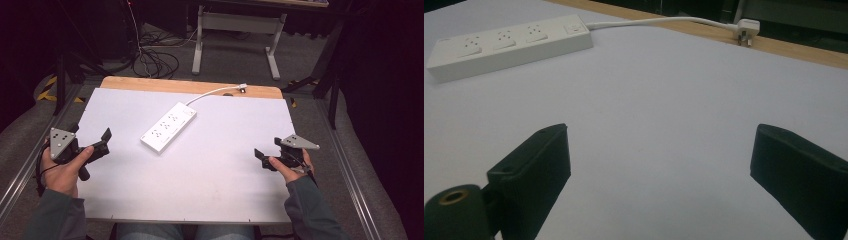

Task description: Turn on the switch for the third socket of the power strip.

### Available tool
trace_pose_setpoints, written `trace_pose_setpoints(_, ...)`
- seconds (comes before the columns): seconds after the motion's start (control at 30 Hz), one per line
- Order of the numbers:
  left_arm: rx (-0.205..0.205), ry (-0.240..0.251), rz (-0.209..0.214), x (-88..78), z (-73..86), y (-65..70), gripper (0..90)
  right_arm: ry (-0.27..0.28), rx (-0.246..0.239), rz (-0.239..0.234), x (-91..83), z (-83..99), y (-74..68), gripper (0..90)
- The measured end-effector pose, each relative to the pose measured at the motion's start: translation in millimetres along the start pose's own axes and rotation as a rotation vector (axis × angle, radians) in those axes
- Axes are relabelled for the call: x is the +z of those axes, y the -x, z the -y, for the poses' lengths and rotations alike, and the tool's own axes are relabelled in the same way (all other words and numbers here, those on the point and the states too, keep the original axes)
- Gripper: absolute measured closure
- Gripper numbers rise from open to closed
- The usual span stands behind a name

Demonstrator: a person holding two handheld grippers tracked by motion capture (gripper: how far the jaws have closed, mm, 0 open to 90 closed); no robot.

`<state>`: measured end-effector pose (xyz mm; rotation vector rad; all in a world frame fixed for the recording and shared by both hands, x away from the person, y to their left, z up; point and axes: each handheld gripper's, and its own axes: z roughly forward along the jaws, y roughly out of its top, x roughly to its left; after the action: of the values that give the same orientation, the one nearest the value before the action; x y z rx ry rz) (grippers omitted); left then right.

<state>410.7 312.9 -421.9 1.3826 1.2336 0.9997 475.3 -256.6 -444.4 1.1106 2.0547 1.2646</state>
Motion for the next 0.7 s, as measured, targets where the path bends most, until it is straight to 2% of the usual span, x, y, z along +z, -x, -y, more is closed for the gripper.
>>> trace_pose_setpoints(0.23,-0.006,0.0,-0.004,0.2,0.4,-2.2,2.5,-0.004,-0.004,-0.002,1.4,0.1,-0.6,10.1)
trace_pose_setpoints(0.57,0.014,0.002,-0.026,1.2,0.1,-1.9,3.7,-0.007,-0.007,-0.008,2.2,-0.1,-1.1,10.2)
trace_pose_setpoints(0.7,0.011,0.002,-0.027,2.1,0.5,-2.1,4.3,-0.007,-0.008,-0.01,2.3,-0.1,-1.2,10.2)
